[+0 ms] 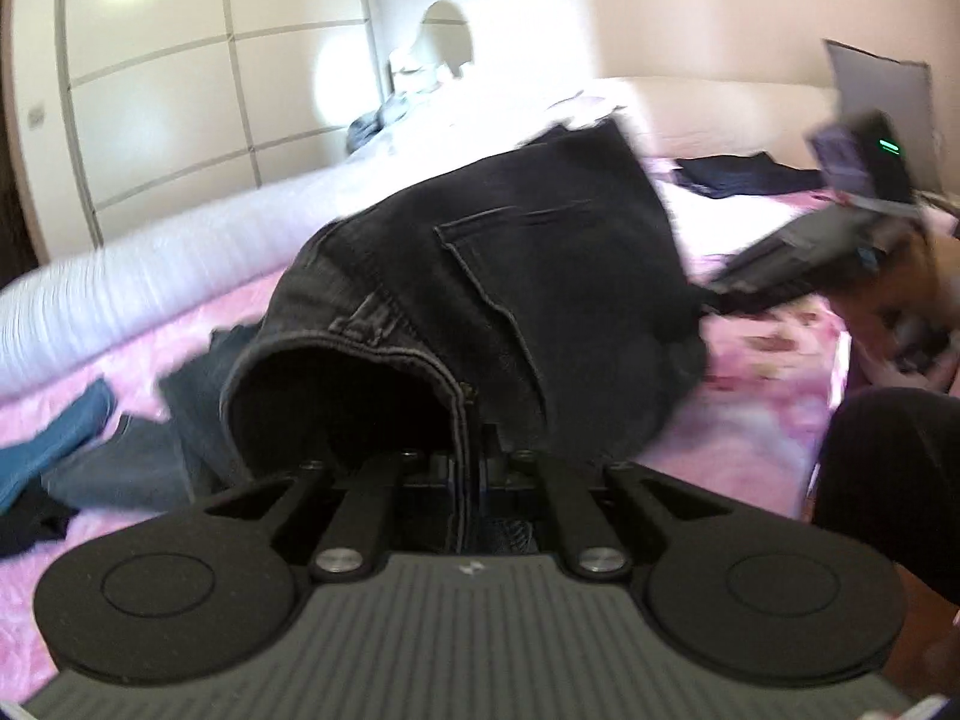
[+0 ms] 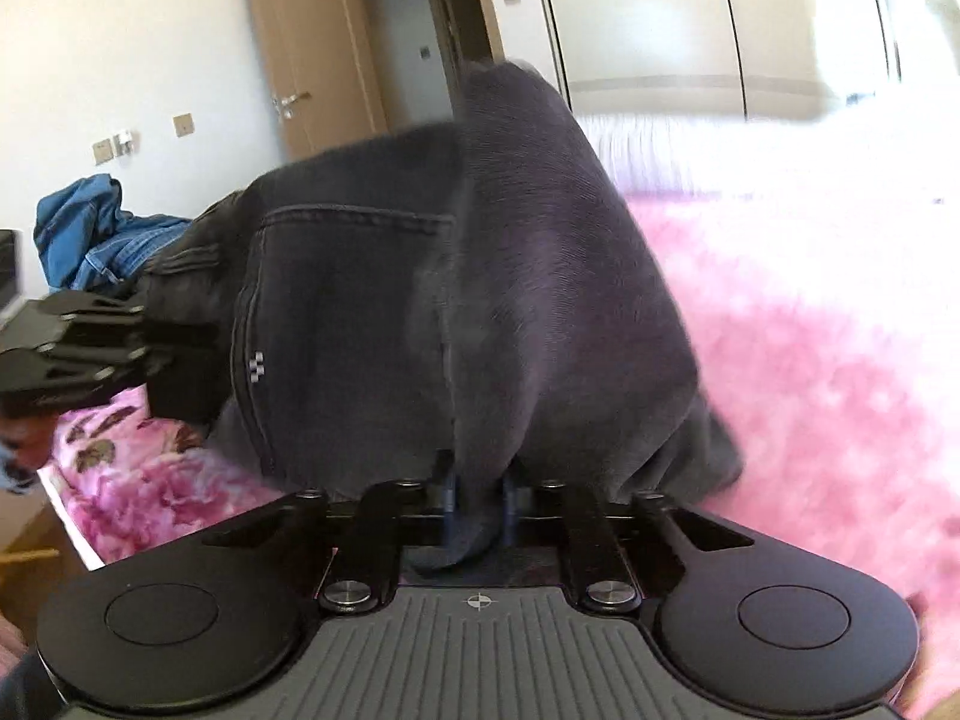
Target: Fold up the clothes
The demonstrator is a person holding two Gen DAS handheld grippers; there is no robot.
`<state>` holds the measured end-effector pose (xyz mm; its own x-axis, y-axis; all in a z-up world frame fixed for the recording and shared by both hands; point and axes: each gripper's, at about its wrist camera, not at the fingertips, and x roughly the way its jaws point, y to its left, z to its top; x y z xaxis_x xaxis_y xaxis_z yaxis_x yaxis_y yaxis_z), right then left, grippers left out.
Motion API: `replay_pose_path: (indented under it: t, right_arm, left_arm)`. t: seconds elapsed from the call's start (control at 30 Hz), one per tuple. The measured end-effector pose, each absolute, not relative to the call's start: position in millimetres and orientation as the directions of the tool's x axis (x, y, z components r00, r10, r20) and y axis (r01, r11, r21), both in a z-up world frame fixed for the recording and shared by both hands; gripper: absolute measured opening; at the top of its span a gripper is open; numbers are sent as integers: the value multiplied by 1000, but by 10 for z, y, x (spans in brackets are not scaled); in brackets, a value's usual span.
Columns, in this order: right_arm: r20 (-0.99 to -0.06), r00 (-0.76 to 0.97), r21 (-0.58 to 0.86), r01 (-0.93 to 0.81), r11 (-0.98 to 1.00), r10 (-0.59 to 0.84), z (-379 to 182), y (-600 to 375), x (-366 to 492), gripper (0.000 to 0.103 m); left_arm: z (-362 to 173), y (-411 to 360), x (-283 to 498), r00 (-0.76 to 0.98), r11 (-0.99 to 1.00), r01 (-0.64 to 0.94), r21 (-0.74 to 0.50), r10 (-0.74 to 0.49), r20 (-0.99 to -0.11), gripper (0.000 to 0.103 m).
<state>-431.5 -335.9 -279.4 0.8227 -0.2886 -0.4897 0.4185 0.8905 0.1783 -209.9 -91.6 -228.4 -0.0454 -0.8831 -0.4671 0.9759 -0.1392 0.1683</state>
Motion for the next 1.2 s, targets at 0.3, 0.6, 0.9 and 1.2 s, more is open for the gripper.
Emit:
replay_pose_path:
  t: [0.3,0.6,0.9,1.2]
  right_arm:
    - [-448,756,137,586,799,-477,-2490,-3705,-5321,4]
    - [-403,773,277,613,740,-490,-2347,-3182,-6348,95]
    - [-385,896,644,433,630,-222,-2584,-2562,-6284,95]
    - [-463,859,574,477,666,-216,-2080,-2448,-5851,98]
  left_arm:
    - [-2150,-743,-3904,-188,-253,964,82,-866,-463,6]
    - [-2279,-609,-4341,-268,-338,941,22,-783,-561,39]
    - [-1958,-296,-3082,-129,-211,973,96,-835,-535,69]
    - [-2301,-1478,-2185,-34,-62,998,21,-763,-646,69]
